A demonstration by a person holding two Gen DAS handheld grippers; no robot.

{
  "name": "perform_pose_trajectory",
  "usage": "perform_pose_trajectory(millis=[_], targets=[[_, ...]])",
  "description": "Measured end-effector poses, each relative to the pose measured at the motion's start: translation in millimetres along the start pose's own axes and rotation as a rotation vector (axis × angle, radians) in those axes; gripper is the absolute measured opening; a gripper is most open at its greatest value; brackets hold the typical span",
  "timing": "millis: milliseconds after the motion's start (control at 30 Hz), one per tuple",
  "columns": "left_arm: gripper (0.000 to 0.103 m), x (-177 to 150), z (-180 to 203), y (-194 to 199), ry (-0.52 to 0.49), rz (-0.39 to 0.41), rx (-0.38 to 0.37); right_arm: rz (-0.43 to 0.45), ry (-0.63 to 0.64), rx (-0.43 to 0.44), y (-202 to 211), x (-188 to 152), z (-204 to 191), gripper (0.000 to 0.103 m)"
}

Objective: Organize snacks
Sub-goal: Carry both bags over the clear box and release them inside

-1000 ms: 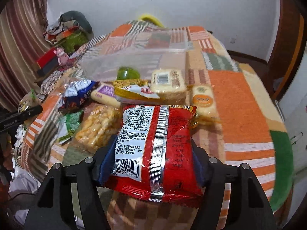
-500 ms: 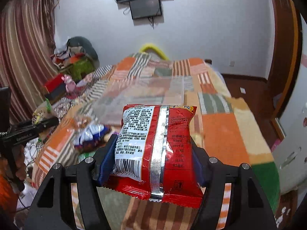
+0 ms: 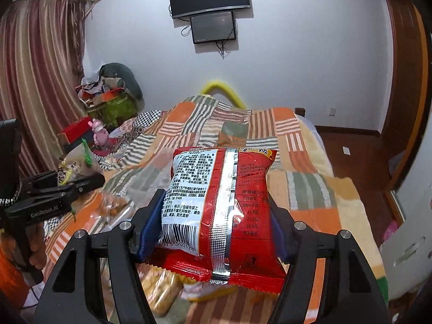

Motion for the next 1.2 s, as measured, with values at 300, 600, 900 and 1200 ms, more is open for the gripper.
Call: perform_pose_trajectory(millis=[300, 600, 900, 1200], targets=[[0.050, 5, -3, -49, 0.010, -0.044, -0.017, -0.002, 0.012, -0.019, -37, 9, 10, 0.064], [0.050, 4, -4, -93, -0.001, -0.086, -0.007, -0.025, -0.021, -0.023, -72, 7, 21, 0.064], [0.050, 2, -5, -130, 0.006, -0.126, 0.007, -0.076, 0.032, -0.021, -102, 5, 21, 0.064], [0.050, -14, -2, -152, -0.020, -0.189, 0.008, -0.160, 0.035, -0.022, -123, -11, 26, 0.064]])
Point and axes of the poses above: each gripper's, at about its wrist camera, not at the fingertips, and y roughly against the way its jaws point, z to its right, x to its top, the point moved 9 cm from there along -y, roughly the way its jaws point, and after that the axes turned 11 degrees about z, right-handed, at the moved point
